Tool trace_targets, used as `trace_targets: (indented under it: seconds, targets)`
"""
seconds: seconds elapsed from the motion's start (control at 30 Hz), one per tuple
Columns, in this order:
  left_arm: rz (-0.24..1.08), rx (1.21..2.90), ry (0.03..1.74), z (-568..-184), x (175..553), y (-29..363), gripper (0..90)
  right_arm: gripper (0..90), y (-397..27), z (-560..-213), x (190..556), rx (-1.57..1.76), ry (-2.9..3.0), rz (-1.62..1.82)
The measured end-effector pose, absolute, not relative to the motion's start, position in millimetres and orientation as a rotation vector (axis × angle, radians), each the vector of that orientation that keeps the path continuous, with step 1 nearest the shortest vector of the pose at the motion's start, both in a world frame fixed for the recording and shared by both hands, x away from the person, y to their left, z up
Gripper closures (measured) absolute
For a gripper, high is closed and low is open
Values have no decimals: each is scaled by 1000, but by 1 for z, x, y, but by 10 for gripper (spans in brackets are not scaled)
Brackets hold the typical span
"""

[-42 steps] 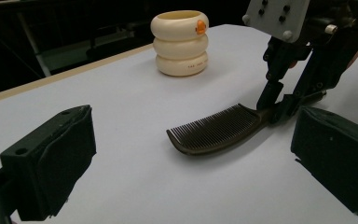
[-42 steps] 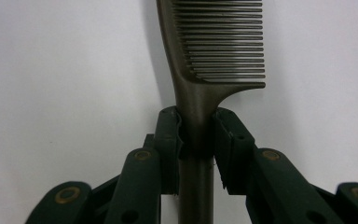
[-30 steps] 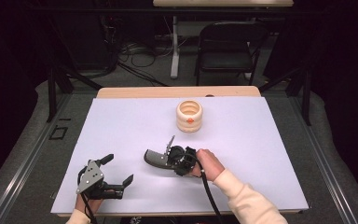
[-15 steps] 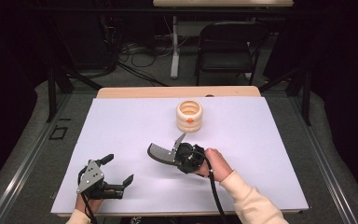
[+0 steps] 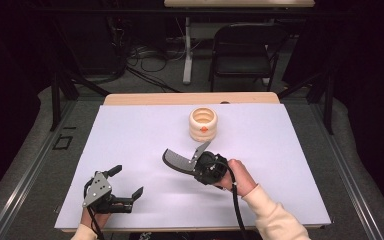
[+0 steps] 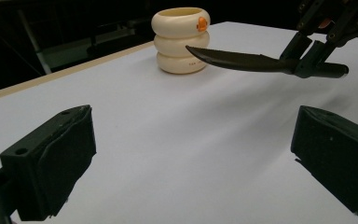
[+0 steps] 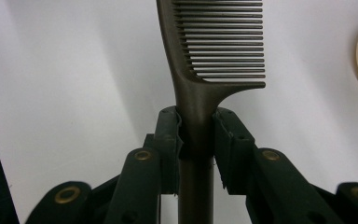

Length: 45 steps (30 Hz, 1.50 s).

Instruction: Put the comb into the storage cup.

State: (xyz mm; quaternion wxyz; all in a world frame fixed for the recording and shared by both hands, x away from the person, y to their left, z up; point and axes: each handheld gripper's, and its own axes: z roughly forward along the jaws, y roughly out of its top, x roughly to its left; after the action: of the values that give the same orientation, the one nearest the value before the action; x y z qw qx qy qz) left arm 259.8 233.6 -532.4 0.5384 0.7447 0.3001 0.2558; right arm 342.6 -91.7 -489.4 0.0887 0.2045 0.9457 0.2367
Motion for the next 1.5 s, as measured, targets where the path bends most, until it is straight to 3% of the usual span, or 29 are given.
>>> trace_targets:
  seconds: [1.5]
  targets:
    - [612, 1782, 709, -532, 260, 233, 0, 724, -139, -473, 331, 668, 2694, 937]
